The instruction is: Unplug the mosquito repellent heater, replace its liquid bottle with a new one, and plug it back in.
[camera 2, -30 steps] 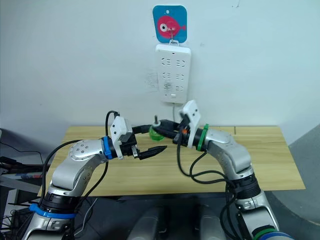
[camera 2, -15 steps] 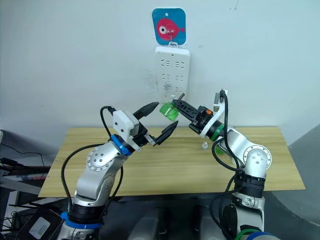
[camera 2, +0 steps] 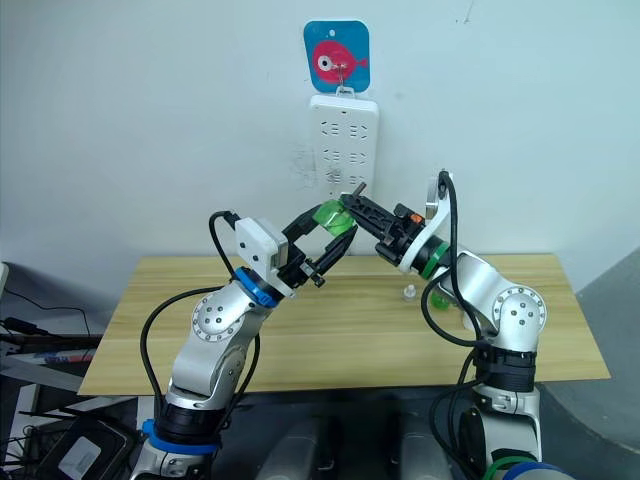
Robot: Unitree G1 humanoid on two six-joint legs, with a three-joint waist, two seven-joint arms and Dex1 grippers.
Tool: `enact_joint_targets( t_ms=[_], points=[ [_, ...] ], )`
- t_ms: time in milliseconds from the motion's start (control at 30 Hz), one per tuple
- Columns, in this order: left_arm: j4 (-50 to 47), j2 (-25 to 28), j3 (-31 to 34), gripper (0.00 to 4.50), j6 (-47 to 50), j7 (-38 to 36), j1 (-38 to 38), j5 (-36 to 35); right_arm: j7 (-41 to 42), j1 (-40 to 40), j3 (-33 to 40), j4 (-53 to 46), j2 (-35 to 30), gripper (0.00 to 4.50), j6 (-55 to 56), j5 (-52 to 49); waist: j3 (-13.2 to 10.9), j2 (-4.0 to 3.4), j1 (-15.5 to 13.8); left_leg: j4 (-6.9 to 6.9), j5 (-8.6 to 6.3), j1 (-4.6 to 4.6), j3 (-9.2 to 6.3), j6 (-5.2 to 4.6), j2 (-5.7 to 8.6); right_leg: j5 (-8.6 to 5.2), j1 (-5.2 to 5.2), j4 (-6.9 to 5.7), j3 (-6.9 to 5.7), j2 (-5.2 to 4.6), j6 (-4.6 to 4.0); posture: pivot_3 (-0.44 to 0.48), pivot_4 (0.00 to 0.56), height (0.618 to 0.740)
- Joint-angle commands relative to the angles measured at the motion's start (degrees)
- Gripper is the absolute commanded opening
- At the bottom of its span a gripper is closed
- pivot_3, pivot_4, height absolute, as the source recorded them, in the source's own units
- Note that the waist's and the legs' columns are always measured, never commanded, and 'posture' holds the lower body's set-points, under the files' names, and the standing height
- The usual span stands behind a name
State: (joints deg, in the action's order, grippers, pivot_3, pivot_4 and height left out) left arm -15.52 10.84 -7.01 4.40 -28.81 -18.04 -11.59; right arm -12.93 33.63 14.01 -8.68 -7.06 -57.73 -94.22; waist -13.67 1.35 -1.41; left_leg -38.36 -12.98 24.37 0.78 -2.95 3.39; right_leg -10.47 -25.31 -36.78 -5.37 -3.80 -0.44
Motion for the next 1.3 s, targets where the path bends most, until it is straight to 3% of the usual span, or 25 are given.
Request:
enact_joint_targets(
  t_ms=[33, 533, 767, 1200, 1300],
  points=[
    [-3.1, -0.3, -0.4, 2.23, -0.7, 0.5, 0.4, -0.2, -0.6, 0.3, 0.0, -2.2, -0.8, 0.83, 2.9, -2.3, 0.0, 0.0, 0.0, -0.02, 0.0, 0.0, 0.0, -0.01, 0.0, 0.0, 0.0, -0.01, 0.0, 0.0, 0.0, 0.022, 0.176, 0.74],
    [-3.4, 1.0, -0.8, 2.23, 0.0, 1.0, -0.7, 1.5, 1.1, 0.2, -3.6, -1.9, -3.2, 0.83, 4.9, -2.6, 0.0, 0.0, 0.0, -0.07, -0.03, 0.01, 0.0, -0.05, 0.0, -0.09, 0.01, -0.02, 0.01, 0.0, 0.14, 0.034, 0.177, 0.74],
    [-4.4, 0.9, -1.3, 4.48, 0.9, 0.4, 0.0, 0.3, 0.6, 0.2, -3.2, -1.0, -3.9, 0.83, 6.4, -4.0, 0.0, 0.0, 0.0, -0.07, -0.03, 0.01, 0.0, -0.05, 0.0, -0.09, 0.01, -0.02, 0.01, 0.0, 0.15, 0.038, 0.174, 0.74],
    [-4.6, 0.7, -1.2, 4.5, 0.9, 0.6, -0.1, -0.3, 1.3, -0.4, -4.5, -1.6, -4.7, 0.83, 6.4, -4.6, 0.0, 0.0, -0.1, -0.06, -0.03, 0.01, 0.01, -0.06, -0.01, -0.1, 0.01, -0.02, 0.02, 0.0, 0.16, 0.04, 0.167, 0.74],
    [-4.5, 0.3, -1.3, 3.93, 0.3, 0.8, -0.4, -0.2, 2.0, -0.6, -5.1, -1.9, -5.1, 0.83, 5.9, -4.4, 0.0, 0.0, -0.1, -0.07, -0.03, 0.01, 0.01, -0.06, -0.01, -0.1, 0.01, -0.02, 0.01, 0.0, 0.16, 0.042, 0.166, 0.74]
  ],
)
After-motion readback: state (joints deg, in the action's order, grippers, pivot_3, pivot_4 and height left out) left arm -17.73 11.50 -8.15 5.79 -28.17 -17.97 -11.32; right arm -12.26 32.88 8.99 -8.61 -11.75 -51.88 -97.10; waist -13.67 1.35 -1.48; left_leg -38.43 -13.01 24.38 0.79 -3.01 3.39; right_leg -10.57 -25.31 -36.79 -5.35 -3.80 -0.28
